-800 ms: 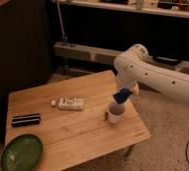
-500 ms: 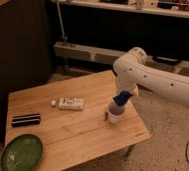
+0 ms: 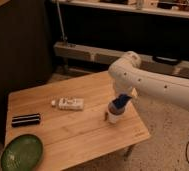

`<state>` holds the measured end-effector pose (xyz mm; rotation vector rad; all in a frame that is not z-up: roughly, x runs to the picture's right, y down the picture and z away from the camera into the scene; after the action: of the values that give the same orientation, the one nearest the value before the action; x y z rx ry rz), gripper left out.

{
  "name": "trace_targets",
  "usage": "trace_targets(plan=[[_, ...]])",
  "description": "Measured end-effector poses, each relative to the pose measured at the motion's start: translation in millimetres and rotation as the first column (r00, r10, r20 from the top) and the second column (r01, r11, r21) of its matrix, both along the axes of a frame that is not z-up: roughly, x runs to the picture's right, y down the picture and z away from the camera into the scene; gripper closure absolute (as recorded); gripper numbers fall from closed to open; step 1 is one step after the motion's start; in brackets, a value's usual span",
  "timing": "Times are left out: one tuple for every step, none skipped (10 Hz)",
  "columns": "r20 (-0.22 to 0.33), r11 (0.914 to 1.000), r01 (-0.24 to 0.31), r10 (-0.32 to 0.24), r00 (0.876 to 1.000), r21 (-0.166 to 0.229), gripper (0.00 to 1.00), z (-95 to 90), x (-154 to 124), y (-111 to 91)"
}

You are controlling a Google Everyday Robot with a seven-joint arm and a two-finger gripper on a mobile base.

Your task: Place the white sponge in the ceramic cup

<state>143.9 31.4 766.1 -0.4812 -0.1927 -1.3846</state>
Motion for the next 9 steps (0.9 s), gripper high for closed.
trace_targets(plan=[[-0.009, 0.9999, 0.014, -0.014, 1.000, -0.007, 0.63, 0.3, -1, 4], [-0.016, 0.9996, 0.027, -0.027, 0.999, -0.013, 0.53, 0.5, -1, 8], [-0.020, 0.9989, 0.042, -0.043, 0.999, -0.018, 0.43, 0.8, -6, 12], [-0.029, 0.9984, 0.051, -0.052, 0.998, -0.022, 0.31, 0.5, -7, 15], [-0.038, 0.9983, 0.053, -0.054, 0.998, -0.023, 0.23, -0.6, -4, 18], [-0.043, 0.9983, 0.054, -0.055, 0.998, -0.021, 0.20, -2.2, -2, 19], [-0.047, 0.9983, 0.055, -0.056, 0.997, -0.018, 0.20, -3.5, 0, 21], [-0.045, 0.9985, 0.052, -0.053, 0.998, -0.014, 0.20, -3.7, 1, 21], [-0.043, 0.9987, 0.049, -0.050, 0.998, -0.010, 0.20, -3.8, 2, 21]])
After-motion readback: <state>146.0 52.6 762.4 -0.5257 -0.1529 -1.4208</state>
